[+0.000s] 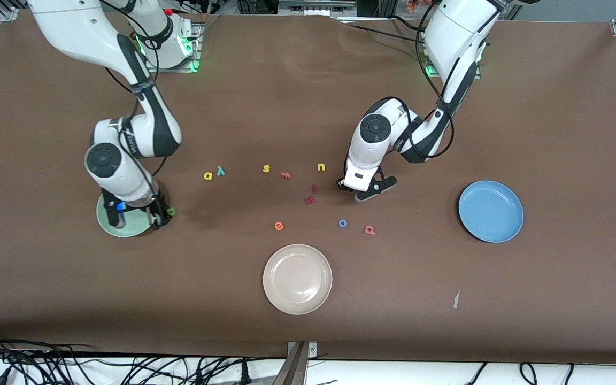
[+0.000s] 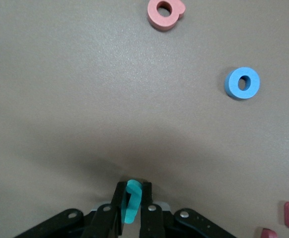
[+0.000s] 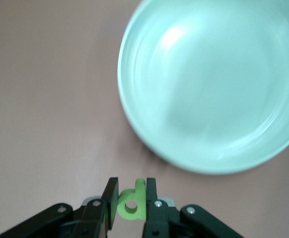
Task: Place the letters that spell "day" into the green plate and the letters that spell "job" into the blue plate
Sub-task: 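Drop the d on the green plate while the left gripper drops the 1 on blue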
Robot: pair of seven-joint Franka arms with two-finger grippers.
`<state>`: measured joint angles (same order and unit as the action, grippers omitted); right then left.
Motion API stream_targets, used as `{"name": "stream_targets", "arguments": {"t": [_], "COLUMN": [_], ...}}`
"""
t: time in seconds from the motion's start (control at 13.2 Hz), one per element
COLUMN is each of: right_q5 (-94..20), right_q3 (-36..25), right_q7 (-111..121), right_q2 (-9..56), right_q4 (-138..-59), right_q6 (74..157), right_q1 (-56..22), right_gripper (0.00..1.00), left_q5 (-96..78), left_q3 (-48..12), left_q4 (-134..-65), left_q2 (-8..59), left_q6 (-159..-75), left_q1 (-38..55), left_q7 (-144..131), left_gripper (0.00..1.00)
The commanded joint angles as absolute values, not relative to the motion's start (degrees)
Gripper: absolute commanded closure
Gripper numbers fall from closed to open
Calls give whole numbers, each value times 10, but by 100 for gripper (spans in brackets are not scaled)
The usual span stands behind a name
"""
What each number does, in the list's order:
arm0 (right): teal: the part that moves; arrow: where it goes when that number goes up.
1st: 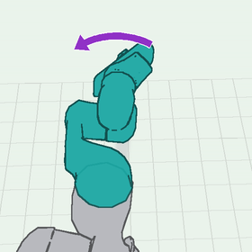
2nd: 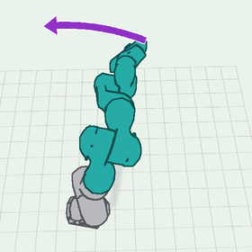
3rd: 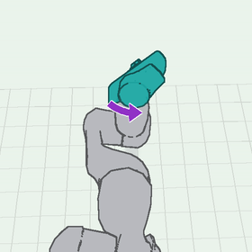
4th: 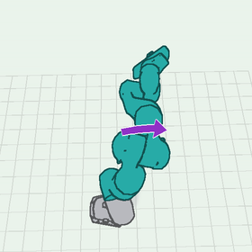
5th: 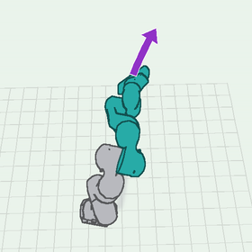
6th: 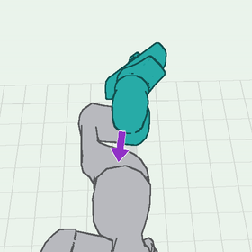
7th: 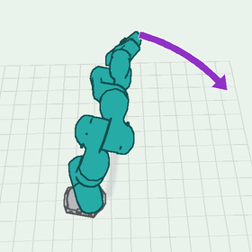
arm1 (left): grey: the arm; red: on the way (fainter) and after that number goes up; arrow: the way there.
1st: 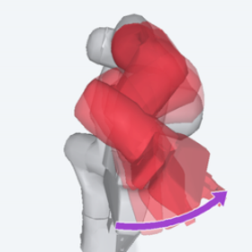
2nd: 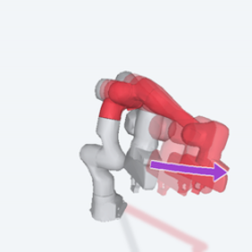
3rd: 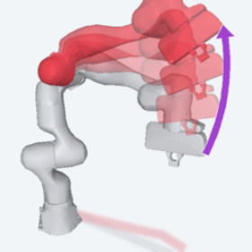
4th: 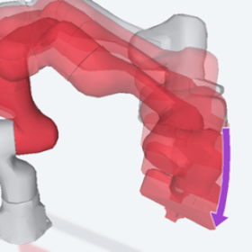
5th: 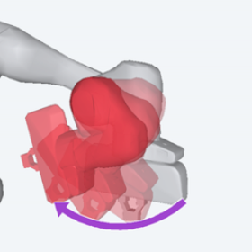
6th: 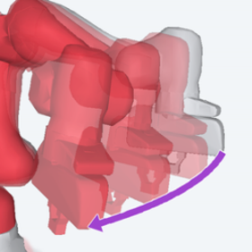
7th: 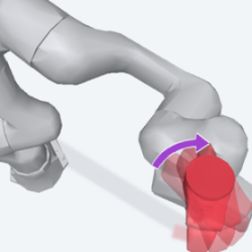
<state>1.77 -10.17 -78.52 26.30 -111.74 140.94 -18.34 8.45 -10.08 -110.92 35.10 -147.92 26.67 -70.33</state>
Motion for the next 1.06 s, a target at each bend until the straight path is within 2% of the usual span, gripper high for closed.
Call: {"name": "stream_targets", "arguments": {"t": [0.0,0.15,0.3,0.38,0.46,0.53,0.76,0.99], "right_q5": [30,29,29,29,29,29,29,20], "right_q3": [-136,-149,-150,-150,-150,-150,-149,-136], "right_q7": [-729,-685,-674,-674,-675,-675,-682,-720], "right_q2": [238,227,218,216,215,213,200,186], "right_q4": [-1131,-1142,-1165,-1176,-1184,-1190,-1196,-1204], "right_q6": [1377,1353,1355,1358,1361,1361,1358,1357], "right_q1": [-183,-175,-166,-164,-164,-164,-164,-165], "right_gripper": [100,100,97,57,34,28,25,16], "left_q5": [103,103,93,88,86,86,93,95], "left_q3": [-95,-95,-96,-96,-96,-95,-95,-93], "left_q4": [-1104,-1066,-987,-964,-957,-958,-958,-959], "left_q2": [353,351,349,349,347,342,326,313], "left_q6": [-1442,-1370,-1233,-1190,-1176,-1170,-1118,-1107], "left_q1": [272,266,251,239,220,195,127,45], "left_q7": [-712,-700,-652,-622,-577,-521,-335,-132], "left_gripper": [100,100,100,100,100,100,100,100]}}
